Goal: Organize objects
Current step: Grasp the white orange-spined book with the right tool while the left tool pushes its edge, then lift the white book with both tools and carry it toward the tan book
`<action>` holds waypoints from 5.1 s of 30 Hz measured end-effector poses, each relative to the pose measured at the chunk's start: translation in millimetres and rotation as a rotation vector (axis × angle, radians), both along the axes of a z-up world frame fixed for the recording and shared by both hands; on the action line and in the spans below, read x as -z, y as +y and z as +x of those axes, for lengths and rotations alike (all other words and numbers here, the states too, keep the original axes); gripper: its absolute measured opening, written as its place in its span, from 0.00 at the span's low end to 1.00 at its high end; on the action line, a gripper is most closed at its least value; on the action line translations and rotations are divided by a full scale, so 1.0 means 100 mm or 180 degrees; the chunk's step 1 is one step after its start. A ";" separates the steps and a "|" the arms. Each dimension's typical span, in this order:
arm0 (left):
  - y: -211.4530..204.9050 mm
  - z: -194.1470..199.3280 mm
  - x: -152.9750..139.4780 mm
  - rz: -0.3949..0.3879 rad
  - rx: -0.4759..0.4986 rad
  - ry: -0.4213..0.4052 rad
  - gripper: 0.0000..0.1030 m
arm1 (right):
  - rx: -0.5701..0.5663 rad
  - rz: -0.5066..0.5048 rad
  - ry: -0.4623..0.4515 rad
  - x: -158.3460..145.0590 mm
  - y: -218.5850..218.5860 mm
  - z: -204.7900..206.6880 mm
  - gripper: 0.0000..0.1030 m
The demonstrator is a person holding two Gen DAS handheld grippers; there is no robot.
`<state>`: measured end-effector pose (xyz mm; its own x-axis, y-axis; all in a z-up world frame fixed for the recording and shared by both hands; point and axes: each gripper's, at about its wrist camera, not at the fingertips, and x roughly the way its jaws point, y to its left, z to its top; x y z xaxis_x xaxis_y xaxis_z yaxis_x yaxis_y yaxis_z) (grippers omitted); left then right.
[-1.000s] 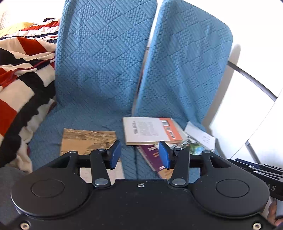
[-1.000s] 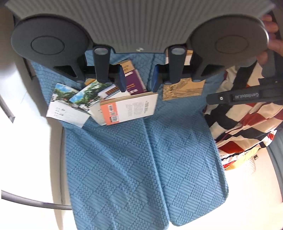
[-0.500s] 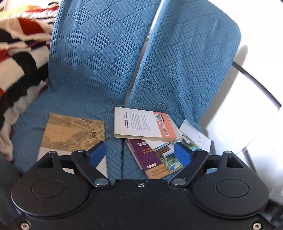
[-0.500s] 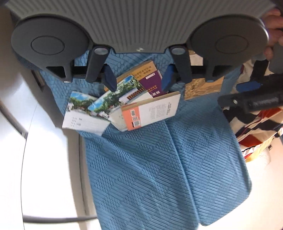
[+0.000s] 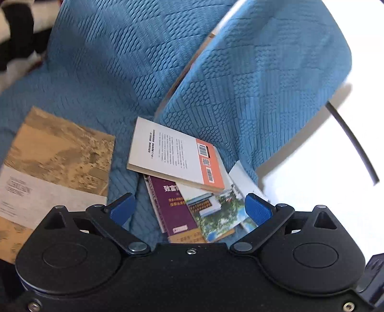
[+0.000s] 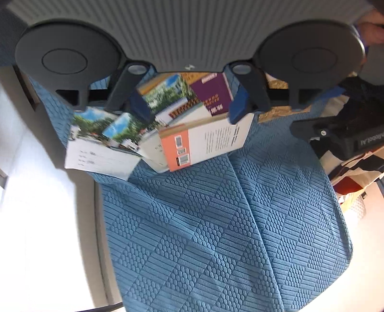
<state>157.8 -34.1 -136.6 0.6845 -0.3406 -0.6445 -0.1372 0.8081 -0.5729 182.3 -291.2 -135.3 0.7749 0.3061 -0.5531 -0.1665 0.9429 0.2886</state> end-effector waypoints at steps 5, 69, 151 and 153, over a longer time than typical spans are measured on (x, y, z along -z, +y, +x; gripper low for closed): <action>0.14 0.23 0.28 -0.0479 -0.0140 0.0056 0.93 | 0.0013 0.0110 0.0221 0.16 -0.03 0.35 0.82; 0.23 1.14 0.91 -0.0306 -0.0557 0.0163 0.21 | -0.0338 0.2018 0.1695 1.08 0.15 1.49 0.29; 1.01 0.28 0.00 -0.1738 -0.0648 0.0329 0.18 | -0.0775 0.2736 0.1814 -0.05 0.44 1.03 0.21; 1.11 0.24 -0.09 -0.1757 -0.0652 0.0253 0.19 | -0.0847 0.2713 0.1783 -0.15 0.53 1.00 0.20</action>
